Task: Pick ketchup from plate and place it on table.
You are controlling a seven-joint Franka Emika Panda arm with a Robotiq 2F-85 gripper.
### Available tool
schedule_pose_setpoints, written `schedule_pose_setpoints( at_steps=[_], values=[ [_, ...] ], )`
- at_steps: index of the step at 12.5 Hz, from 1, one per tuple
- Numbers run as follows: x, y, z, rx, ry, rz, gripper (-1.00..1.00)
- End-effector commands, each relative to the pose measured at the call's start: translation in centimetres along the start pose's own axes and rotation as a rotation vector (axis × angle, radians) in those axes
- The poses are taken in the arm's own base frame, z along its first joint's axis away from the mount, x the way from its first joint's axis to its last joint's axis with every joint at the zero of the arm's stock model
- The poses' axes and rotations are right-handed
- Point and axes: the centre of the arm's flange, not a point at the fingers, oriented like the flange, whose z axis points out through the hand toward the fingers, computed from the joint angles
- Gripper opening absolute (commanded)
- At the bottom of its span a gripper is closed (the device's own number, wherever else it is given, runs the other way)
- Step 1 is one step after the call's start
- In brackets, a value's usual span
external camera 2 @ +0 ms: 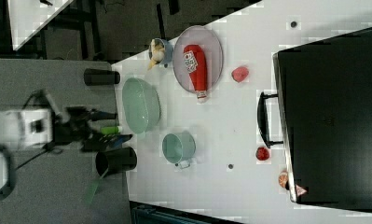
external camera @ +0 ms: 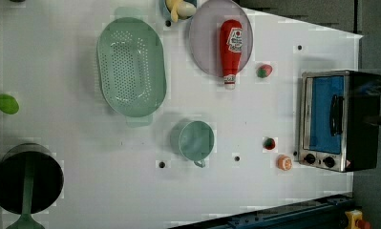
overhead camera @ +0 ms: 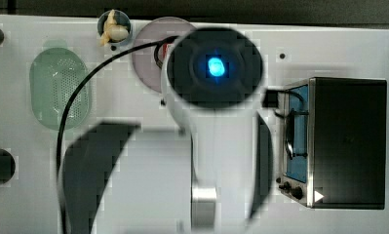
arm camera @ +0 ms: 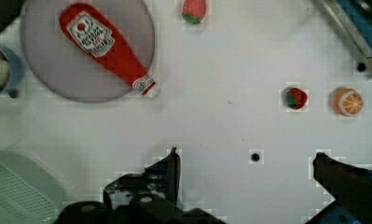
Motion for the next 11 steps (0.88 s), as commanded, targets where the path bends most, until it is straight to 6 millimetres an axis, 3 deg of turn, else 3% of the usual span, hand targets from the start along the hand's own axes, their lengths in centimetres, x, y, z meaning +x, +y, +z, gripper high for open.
schedule_pose_setpoints(
  at_steps=[1,6,11],
  values=[
    [1.1,-3.8,7.2,-0.026,-0.059,-0.159,1.0],
    [3.5,-8.1,16.9,-0.006,-0.087,-0.461,1.0],
    [5.1,-12.3,25.5,-0.008,0.019,-0.629,1.0]
  ],
)
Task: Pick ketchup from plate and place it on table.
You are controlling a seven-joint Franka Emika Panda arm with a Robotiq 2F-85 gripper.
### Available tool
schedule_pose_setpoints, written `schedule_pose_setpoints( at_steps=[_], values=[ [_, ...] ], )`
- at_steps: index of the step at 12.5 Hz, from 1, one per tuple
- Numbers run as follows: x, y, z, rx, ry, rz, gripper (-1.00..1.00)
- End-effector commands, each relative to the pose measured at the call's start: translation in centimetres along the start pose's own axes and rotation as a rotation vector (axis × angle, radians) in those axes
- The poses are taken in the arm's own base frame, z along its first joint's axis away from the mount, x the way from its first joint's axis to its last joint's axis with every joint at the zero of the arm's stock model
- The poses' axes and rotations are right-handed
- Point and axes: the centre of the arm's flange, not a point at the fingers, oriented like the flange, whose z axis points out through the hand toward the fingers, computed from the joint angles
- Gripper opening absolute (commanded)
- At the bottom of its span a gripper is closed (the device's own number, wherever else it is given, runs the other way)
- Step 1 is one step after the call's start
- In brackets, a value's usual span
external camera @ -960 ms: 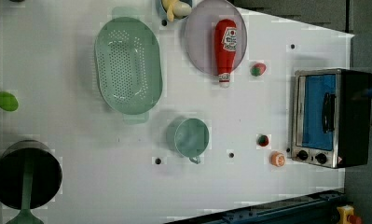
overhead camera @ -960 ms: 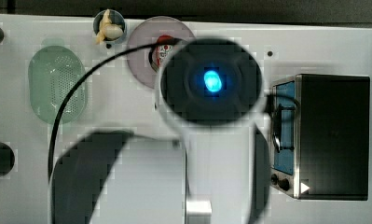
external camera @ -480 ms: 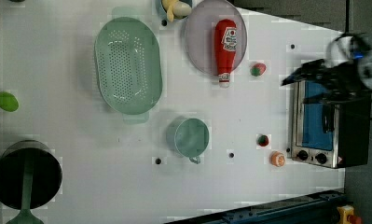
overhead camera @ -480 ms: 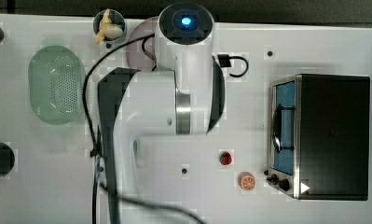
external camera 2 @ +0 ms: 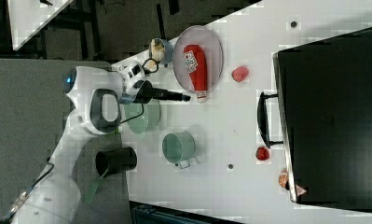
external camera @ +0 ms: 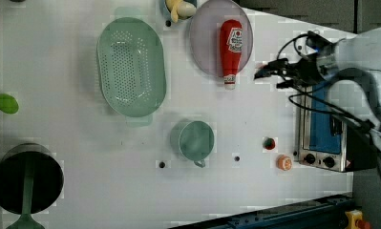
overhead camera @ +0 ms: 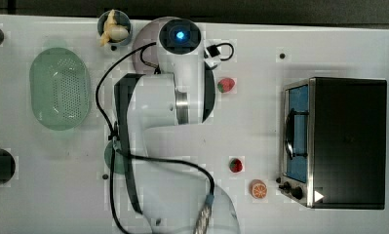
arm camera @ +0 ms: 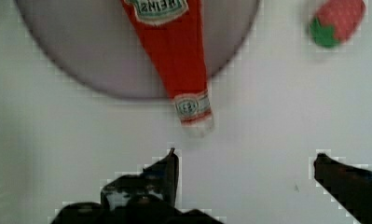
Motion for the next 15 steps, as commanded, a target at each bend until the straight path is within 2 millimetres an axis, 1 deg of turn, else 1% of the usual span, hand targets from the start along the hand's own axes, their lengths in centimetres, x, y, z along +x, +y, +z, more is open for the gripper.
schedule_pose_setpoints(
  at_steps=[1,4,5,8,10,11,14,15],
  values=[
    [1.7,-2.9,1.3,-0.022,0.103,-0.165,1.0],
    [3.9,-4.2,4.0,-0.039,0.187,-0.229,1.0],
    [4.3,-4.2,5.2,-0.046,0.192,-0.24,1.0],
    [5.3,-4.5,8.5,-0.022,0.219,-0.244,1.0],
    [5.7,-4.7,10.3,0.001,0.25,-0.246,1.0],
    [5.8,-4.6,11.1,0.006,0.257,-0.245,1.0],
    [6.5,-4.4,12.6,0.015,0.273,-0.239,1.0],
    [6.5,-4.4,13.0,0.015,0.268,-0.239,0.92]
  ],
)
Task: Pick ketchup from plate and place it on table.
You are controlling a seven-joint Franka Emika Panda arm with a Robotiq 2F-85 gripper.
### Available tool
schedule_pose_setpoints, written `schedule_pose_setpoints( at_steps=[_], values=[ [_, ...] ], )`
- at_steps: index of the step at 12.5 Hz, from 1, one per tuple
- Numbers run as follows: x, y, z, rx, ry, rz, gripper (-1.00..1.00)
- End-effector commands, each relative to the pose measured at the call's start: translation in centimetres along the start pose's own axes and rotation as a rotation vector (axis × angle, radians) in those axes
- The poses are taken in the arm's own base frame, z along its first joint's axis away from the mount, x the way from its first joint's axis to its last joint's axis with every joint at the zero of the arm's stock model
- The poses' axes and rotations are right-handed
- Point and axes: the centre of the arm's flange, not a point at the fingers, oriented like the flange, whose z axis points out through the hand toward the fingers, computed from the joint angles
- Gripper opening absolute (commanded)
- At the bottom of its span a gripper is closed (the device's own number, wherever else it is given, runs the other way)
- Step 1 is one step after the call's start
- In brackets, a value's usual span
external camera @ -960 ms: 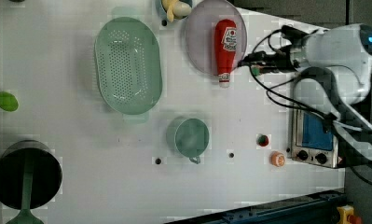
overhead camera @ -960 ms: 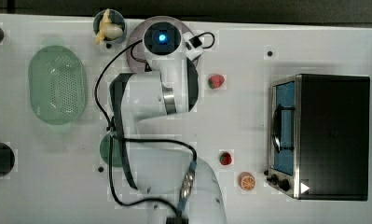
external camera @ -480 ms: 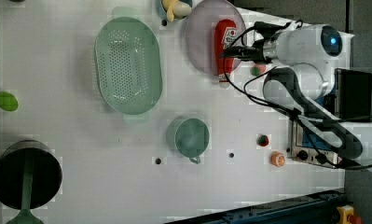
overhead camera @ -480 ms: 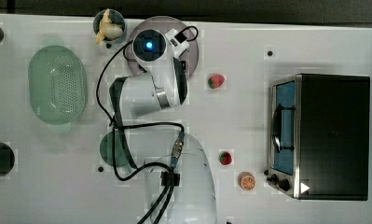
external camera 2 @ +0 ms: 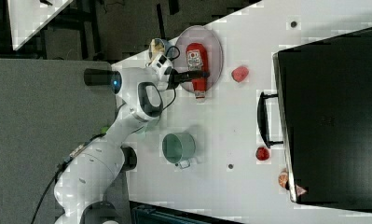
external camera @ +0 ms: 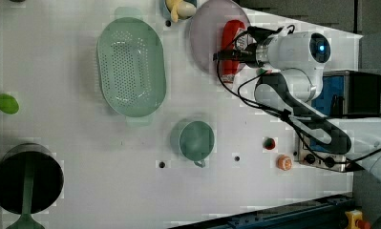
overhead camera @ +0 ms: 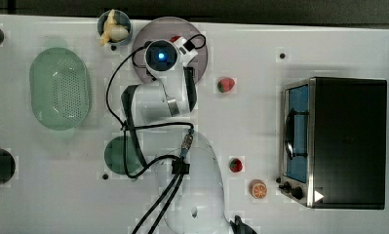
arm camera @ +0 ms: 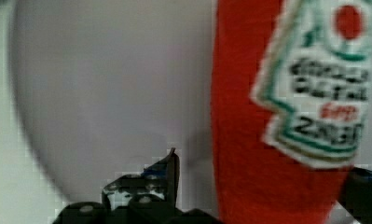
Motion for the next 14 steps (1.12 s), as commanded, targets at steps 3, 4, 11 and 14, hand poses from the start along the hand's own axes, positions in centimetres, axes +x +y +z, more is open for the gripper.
schedule_pose_setpoints(
  at_steps=[3,4,11,14],
  values=[
    [2.3,0.8,-1.8,0.015,0.097,-0.018,0.24],
    [2.4,0.7,-2.0,0.015,0.1,-0.018,0.24],
    [5.0,3.1,-12.2,0.01,0.215,0.045,0.24],
    [4.7,5.0,-19.4,-0.005,0.165,0.105,0.24]
  ],
)
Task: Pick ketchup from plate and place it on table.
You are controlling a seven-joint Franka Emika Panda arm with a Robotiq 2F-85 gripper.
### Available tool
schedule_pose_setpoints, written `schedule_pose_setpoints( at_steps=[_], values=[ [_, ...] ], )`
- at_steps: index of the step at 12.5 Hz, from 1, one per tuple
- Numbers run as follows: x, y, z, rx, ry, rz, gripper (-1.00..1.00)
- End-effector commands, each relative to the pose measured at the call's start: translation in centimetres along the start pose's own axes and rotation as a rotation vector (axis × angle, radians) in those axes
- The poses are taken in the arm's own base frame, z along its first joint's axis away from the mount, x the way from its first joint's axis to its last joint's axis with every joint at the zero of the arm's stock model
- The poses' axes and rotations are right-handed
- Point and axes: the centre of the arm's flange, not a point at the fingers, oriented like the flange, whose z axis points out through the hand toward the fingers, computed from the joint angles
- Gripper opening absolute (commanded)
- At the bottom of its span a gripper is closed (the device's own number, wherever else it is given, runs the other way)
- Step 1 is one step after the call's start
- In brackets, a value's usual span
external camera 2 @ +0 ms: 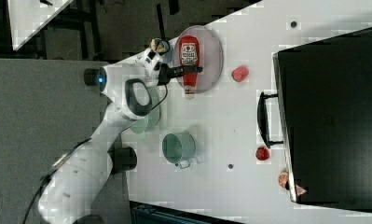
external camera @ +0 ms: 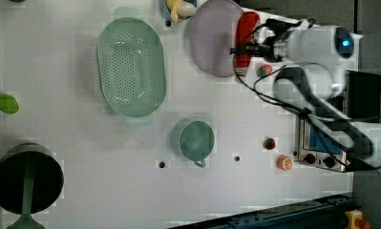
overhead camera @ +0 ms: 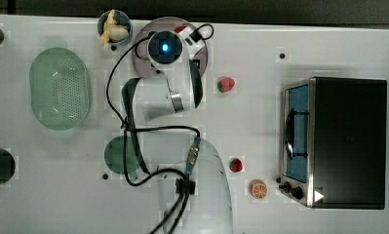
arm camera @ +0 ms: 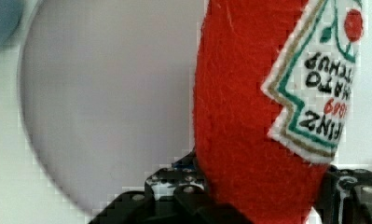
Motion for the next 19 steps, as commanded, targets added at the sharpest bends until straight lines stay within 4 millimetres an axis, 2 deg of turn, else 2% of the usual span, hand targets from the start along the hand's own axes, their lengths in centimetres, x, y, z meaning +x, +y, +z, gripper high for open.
schedule_pose_setpoints(
  at_steps=[1,3,5,8,10,14,17,19],
  values=[
    [3.0,3.9,-14.3,0.043,0.107,0.131,0.24],
    [2.0,5.6,-18.3,0.081,0.052,0.204,0.24],
    [0.7,7.7,-21.4,0.063,0.012,0.234,0.24],
    [-3.0,10.6,-23.7,0.025,-0.08,0.276,0.24],
    [-5.2,12.2,-24.3,0.012,-0.093,0.303,0.24],
    [-10.0,14.0,-22.4,-0.004,-0.142,0.343,0.24],
    [-12.8,15.0,-18.6,-0.006,-0.153,0.368,0.24],
    [-14.1,14.5,-15.6,-0.005,-0.118,0.415,0.24]
  ],
)
